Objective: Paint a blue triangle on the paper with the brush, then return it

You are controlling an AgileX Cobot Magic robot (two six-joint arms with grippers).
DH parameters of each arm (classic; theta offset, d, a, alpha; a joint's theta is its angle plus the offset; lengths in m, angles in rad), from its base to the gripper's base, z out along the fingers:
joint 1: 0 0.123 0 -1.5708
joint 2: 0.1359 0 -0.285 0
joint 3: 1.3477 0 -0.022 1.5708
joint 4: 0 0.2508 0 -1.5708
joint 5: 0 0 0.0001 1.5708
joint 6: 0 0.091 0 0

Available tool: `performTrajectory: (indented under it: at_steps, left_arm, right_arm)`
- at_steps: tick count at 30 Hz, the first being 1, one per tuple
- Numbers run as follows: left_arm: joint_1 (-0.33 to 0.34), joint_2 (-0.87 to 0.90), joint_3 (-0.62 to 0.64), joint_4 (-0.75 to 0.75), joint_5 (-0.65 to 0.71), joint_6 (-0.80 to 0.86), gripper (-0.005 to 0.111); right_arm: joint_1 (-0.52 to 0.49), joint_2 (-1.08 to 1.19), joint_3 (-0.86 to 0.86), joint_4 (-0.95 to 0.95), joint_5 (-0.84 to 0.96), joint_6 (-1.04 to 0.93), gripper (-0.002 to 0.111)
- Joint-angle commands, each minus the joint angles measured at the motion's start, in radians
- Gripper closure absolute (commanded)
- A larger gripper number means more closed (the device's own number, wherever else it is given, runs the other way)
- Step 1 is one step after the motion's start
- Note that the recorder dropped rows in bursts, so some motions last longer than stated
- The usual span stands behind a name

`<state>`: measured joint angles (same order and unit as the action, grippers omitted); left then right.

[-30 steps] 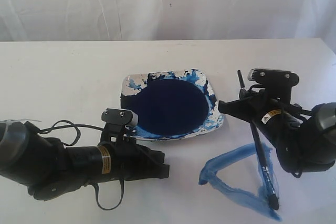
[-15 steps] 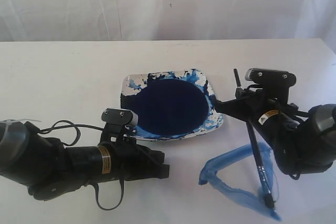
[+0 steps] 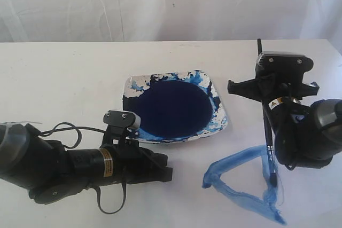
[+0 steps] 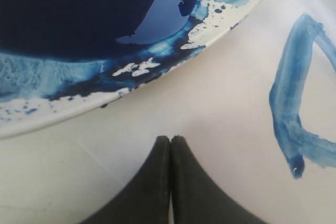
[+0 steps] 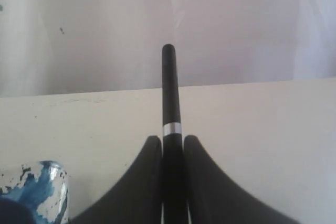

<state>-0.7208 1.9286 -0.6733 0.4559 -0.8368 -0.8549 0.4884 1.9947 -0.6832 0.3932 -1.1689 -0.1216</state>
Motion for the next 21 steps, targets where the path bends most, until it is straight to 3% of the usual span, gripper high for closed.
performTrajectory:
  at_steps: [1, 21]
  left_arm:
    - [-0.002, -0.007, 0.004, 0.002, 0.019, -0.001, 0.107]
    - [-0.002, -0.007, 0.004, 0.002, 0.019, -0.001, 0.107]
  right_arm:
    - [0.001, -0.018, -0.006, 0.019, -0.034, -0.013, 0.108]
    - [0.001, -0.482, 0.080, 0.083, 0.125, -0.007, 0.108]
